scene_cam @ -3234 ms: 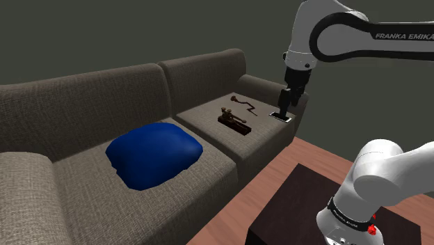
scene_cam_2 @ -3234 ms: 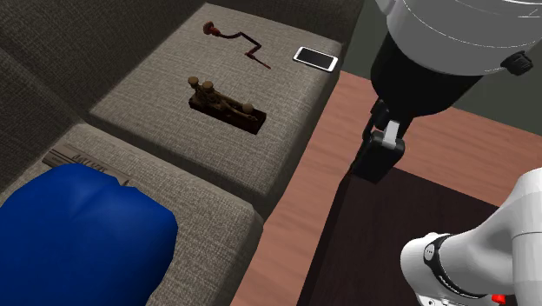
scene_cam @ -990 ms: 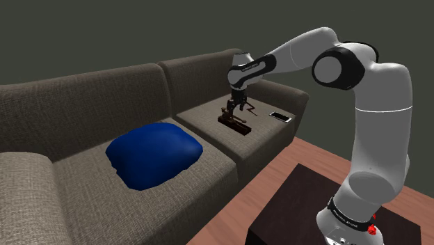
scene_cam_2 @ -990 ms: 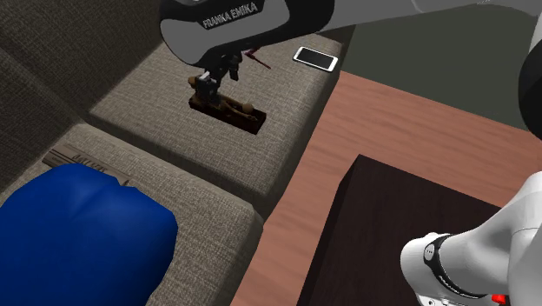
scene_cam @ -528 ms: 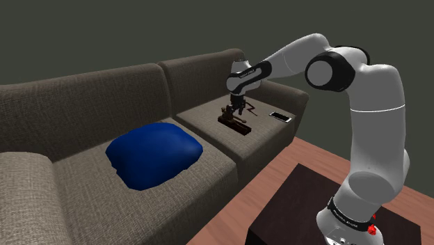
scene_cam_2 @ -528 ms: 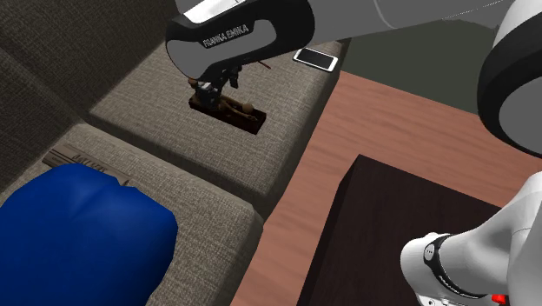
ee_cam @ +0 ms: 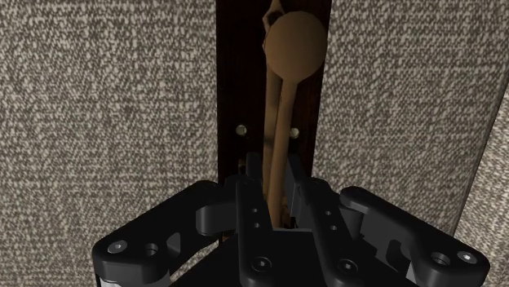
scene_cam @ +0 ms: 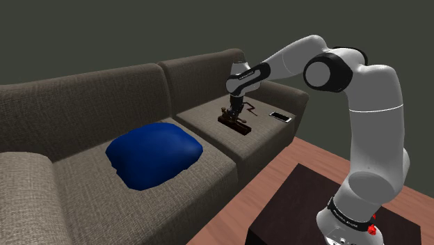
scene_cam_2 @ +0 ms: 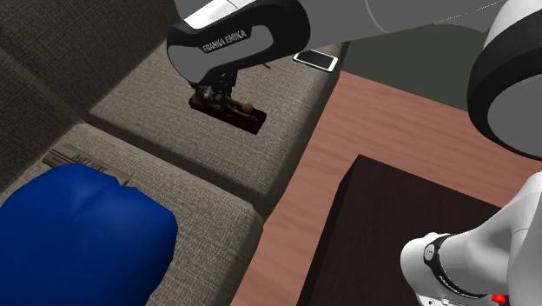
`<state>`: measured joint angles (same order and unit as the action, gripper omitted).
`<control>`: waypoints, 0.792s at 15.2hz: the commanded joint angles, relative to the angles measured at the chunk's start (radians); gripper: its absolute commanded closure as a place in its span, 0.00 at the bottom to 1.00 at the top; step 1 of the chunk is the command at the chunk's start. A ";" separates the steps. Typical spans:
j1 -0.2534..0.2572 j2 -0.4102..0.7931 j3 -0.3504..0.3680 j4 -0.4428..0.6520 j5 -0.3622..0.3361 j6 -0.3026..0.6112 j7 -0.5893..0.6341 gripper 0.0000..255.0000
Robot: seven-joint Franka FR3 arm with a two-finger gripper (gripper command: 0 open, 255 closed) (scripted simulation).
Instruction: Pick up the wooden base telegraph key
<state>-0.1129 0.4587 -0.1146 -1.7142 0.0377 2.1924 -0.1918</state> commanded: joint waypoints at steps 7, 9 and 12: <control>0.001 -0.021 -0.002 0.009 -0.003 -0.031 0.001 1.00; 0.001 -0.032 -0.002 0.020 -0.004 -0.053 0.001 1.00; 0.002 -0.049 -0.003 0.037 -0.007 -0.086 0.002 1.00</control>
<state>-0.1114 0.4144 -0.1177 -1.6835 0.0318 2.1167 -0.1901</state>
